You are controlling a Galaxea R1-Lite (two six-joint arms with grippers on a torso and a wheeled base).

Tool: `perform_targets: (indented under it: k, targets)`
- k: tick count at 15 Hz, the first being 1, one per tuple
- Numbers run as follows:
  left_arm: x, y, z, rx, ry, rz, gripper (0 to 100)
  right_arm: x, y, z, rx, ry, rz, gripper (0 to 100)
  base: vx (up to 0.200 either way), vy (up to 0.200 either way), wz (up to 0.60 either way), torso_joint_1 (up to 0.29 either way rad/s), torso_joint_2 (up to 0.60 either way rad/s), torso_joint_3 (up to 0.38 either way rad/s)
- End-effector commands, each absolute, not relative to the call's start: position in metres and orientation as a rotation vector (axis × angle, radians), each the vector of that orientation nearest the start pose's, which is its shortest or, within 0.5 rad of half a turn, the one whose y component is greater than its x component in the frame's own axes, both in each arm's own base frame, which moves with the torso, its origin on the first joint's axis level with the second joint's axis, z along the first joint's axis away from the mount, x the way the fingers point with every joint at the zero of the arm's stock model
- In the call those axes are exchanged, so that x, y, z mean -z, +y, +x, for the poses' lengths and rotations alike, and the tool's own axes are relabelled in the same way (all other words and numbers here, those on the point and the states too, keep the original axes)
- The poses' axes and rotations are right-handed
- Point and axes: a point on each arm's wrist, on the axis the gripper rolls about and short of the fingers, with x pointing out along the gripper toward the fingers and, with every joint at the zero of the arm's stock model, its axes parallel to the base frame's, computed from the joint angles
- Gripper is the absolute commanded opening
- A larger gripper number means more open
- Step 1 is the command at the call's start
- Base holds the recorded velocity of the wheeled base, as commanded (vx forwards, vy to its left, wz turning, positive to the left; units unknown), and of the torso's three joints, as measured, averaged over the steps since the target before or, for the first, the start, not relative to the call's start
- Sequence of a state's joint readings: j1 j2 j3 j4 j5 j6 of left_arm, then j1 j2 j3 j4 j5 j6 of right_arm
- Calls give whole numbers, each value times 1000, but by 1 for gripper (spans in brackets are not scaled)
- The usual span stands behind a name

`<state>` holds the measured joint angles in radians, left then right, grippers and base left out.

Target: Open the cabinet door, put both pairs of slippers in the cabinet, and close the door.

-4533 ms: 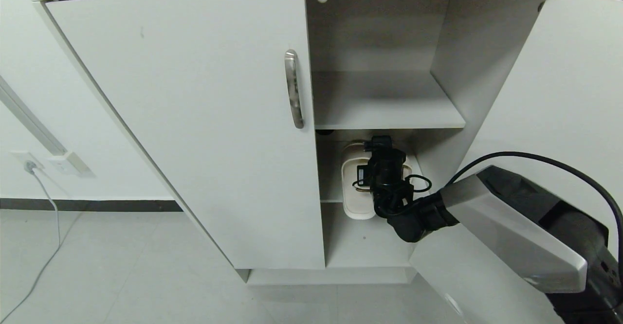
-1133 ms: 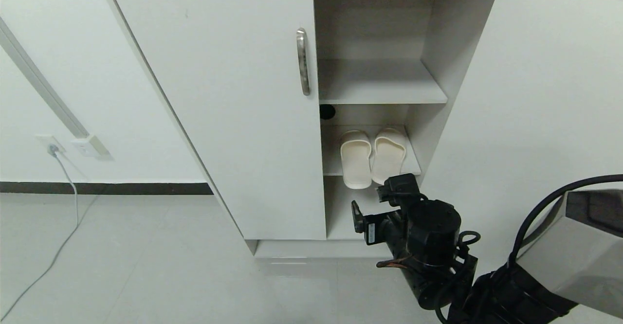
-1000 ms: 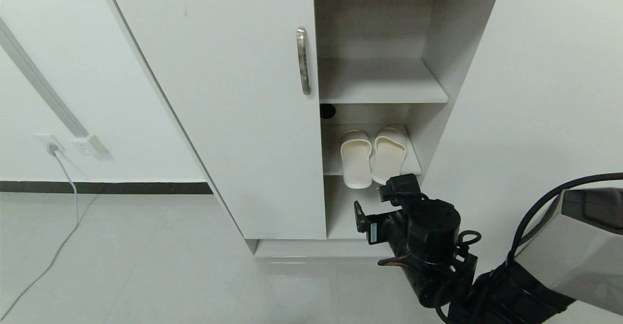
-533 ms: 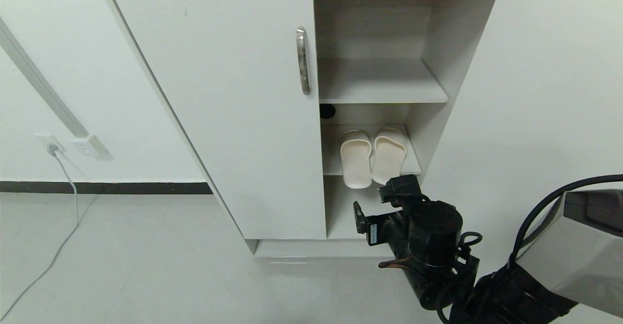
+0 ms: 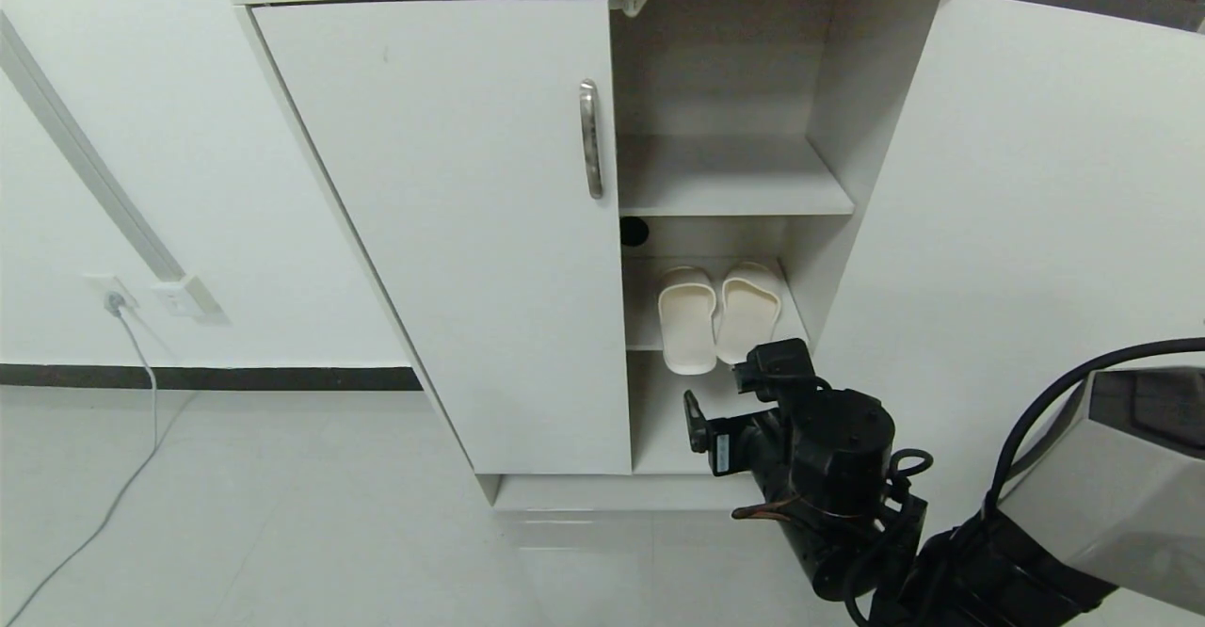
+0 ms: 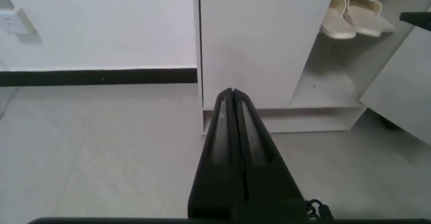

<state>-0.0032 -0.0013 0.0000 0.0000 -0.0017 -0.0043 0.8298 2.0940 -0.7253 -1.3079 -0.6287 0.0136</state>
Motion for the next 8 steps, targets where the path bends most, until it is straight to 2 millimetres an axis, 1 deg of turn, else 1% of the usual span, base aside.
perform_targets:
  k: [1,8]
  targets:
    - [-75,0,-23,5,0,-5,0,-98,255,250,-202,47,-27,100,0,0,0,7,2,198]
    - [-75,0,-23,5,0,-5,0,-96,255,250,-202,53,-32,100,0,0,0,3,1,204]
